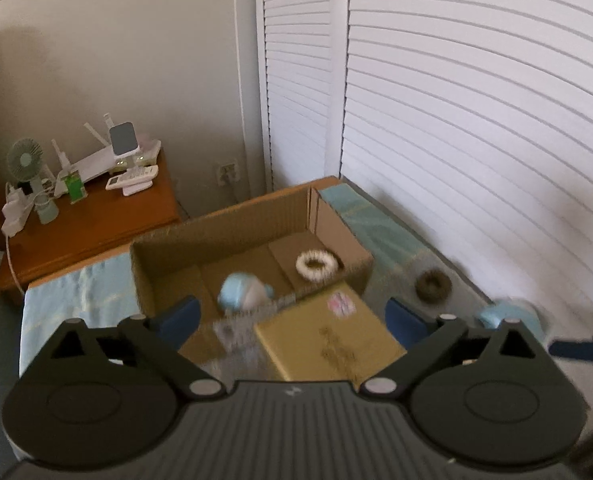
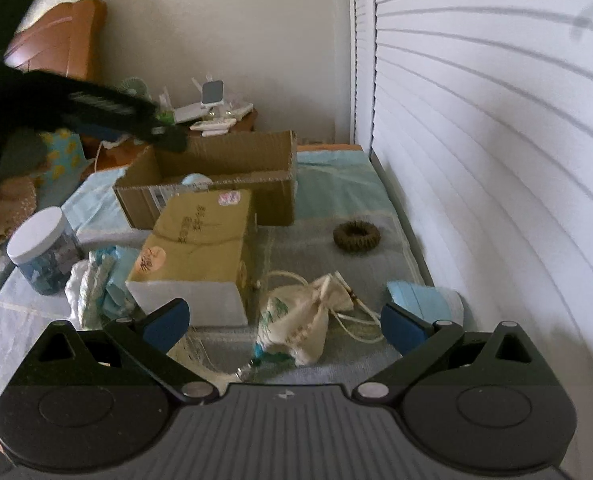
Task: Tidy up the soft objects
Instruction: 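Grasp the cream drawstring pouch with the right gripper while the left grasps the blue cloth roll, then lift the cream pouch into the cardboard box and open the right gripper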
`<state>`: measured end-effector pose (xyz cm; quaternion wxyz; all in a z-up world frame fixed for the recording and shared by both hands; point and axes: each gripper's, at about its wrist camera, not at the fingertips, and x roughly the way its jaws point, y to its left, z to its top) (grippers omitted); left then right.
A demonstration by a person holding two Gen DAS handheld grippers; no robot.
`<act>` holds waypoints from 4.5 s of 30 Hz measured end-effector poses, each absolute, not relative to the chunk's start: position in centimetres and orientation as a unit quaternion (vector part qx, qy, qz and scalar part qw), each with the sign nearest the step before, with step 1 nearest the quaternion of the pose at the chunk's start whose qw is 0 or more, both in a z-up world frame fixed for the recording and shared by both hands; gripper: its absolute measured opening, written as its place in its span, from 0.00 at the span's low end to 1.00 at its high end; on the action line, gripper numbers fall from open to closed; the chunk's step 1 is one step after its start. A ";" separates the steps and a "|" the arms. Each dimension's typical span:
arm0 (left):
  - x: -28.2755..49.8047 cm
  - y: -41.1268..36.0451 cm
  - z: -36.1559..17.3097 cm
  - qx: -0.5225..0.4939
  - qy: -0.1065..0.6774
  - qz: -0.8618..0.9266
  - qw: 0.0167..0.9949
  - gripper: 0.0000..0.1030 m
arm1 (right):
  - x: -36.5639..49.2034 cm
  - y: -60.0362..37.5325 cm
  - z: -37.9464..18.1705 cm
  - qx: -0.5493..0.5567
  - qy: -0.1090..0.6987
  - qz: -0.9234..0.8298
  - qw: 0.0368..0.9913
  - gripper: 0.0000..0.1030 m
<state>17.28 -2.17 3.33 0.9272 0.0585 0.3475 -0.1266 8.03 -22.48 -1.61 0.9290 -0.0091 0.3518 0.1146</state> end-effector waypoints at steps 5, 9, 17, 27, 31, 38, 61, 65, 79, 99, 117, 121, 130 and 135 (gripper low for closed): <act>13.2 -1.9 2.0 0.058 0.354 -0.131 0.924 0.96 | 7.8 -22.7 -2.2 -0.009 0.359 0.110 0.927 1.00; 10.4 -1.5 0.6 0.046 0.355 -0.128 0.925 0.96 | 7.9 -22.8 -2.8 -0.010 0.363 0.105 0.926 1.00; 6.3 -1.7 -1.4 0.040 0.342 -0.116 0.932 0.96 | 8.1 -22.8 -3.7 -0.015 0.368 0.098 0.924 1.00; 6.2 -0.6 -3.7 0.038 0.355 -0.098 0.929 0.96 | 9.2 -22.1 -4.6 -0.035 0.365 0.098 0.925 0.93; 6.6 -0.2 -4.1 0.042 0.355 -0.097 0.929 0.96 | 10.0 -21.9 -5.1 -0.040 0.370 0.098 0.923 0.88; 8.0 0.5 -4.6 0.043 0.364 -0.103 0.925 0.93 | 11.6 -22.0 -6.1 -0.034 0.382 0.096 0.919 0.84; 9.7 2.1 -5.3 0.043 0.379 -0.126 0.916 0.22 | 12.9 -21.4 -6.6 -0.035 0.391 0.111 0.913 0.50; 9.3 2.1 -4.7 0.060 0.371 -0.131 0.917 0.14 | 12.5 -21.4 -6.1 -0.037 0.384 0.111 0.916 0.49; 5.6 2.4 -1.4 0.092 0.344 -0.142 0.924 0.13 | 9.6 -21.8 -2.8 -0.038 0.349 0.124 0.928 0.48; 4.4 2.0 0.6 0.146 0.317 -0.157 0.924 0.13 | 8.5 -21.2 1.3 -0.051 0.309 0.136 0.940 0.47; 4.7 3.4 -0.7 0.129 0.318 -0.164 0.925 0.13 | 15.1 -17.5 7.6 -0.029 0.282 0.174 0.943 0.46; 4.8 4.0 -0.9 0.122 0.317 -0.164 0.926 0.13 | 17.4 -15.6 9.2 -0.019 0.271 0.175 0.946 0.46; 5.1 5.5 -1.4 0.109 0.320 -0.162 0.927 0.13 | 23.8 -11.6 9.0 0.051 0.301 0.144 0.941 0.46; 5.5 6.4 -1.9 0.102 0.324 -0.161 0.927 0.13 | 26.9 -10.6 6.3 0.084 0.332 0.102 0.934 0.46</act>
